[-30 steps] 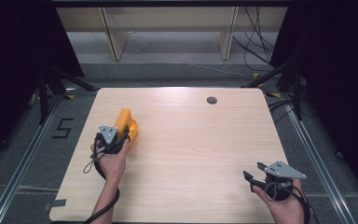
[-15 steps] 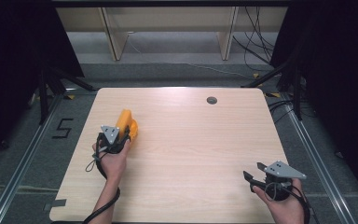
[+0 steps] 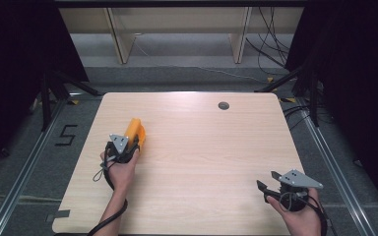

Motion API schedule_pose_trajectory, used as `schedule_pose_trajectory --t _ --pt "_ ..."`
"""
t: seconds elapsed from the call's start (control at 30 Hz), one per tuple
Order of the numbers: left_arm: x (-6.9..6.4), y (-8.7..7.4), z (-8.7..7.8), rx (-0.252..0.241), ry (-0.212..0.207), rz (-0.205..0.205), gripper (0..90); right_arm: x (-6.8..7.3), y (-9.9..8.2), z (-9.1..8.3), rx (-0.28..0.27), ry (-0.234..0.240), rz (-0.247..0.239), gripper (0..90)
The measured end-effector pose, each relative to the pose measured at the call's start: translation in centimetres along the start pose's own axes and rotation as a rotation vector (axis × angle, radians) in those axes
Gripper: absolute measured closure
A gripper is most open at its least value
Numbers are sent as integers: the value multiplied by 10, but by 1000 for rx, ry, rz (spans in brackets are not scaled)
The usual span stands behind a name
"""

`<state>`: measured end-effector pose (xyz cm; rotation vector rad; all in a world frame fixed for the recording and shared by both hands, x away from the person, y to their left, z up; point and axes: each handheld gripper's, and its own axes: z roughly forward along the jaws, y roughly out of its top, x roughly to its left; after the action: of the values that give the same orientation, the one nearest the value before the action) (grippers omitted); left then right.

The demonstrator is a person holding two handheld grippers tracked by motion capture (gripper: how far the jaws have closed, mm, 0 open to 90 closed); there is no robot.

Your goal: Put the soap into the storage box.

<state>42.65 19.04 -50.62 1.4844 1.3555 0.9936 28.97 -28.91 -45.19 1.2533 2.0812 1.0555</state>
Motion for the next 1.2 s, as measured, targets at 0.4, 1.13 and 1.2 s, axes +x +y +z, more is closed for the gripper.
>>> schedule_pose_trajectory --t 0.4,1.13,1.2 --pt "-1 13 -6 78 -27 -1 337 1 0 1 11 9 10 388" --pt "-5 4 -83 123 -72 -25 281 -1 1 1 -5 6 -35 382" --pt "-8 0 -90 129 -94 -16 282 0 0 1 -4 0 -33 382"
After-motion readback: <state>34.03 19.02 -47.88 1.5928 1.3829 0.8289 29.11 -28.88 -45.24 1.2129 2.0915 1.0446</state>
